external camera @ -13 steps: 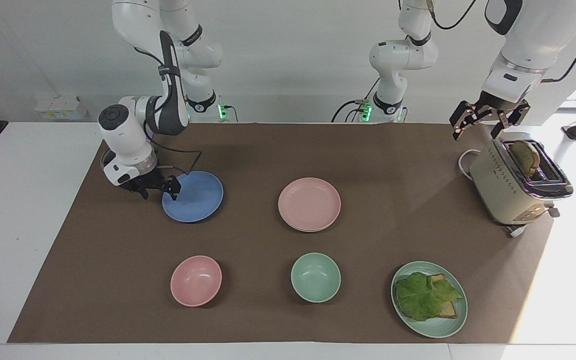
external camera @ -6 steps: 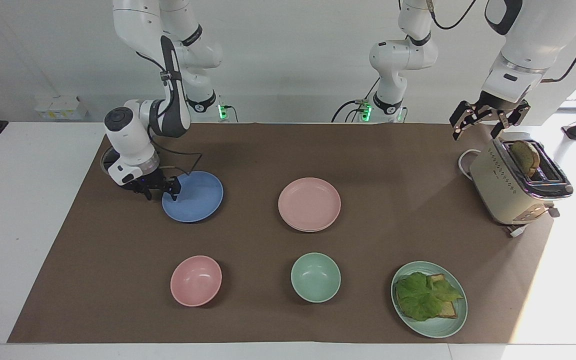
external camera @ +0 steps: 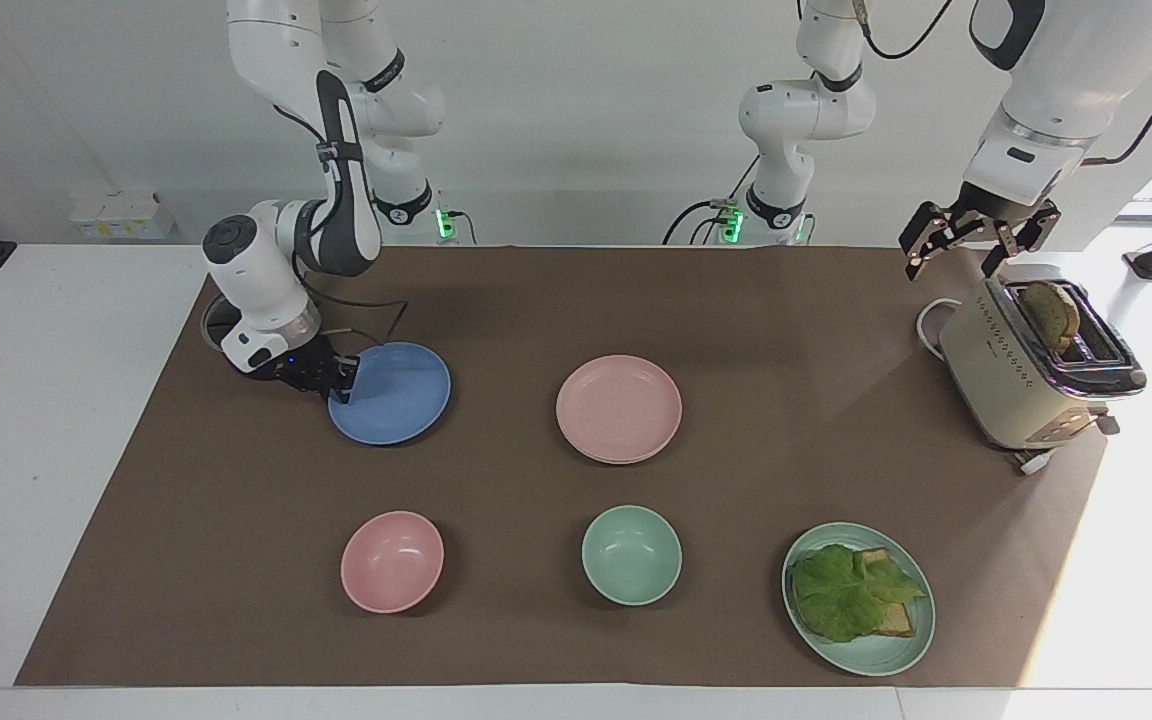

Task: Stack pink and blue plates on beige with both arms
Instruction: 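Close the right gripper on the blue plate rim, then carry the blue plate with the right gripper onto the pink plate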

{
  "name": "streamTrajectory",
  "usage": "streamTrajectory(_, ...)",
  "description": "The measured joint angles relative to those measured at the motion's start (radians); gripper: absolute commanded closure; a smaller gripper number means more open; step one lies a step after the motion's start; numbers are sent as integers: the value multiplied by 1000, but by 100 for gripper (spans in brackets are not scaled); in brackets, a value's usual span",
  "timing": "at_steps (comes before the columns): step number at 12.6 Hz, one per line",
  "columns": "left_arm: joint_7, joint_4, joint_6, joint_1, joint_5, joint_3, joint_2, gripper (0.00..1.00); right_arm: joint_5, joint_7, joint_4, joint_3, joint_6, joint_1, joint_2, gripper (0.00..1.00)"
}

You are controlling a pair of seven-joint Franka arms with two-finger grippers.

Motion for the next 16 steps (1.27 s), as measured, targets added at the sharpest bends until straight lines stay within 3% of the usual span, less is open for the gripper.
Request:
streamTrajectory(4,0,0,0,0,0,0,0,0,13,-1,50,11,-68,21,-38,100)
streamTrajectory(8,0,0,0,0,0,0,0,0,98,30,145,15,-154,127,-64,100)
streamTrajectory(16,0,0,0,0,0,0,0,0,104,450,291,19,-155,405,9,100)
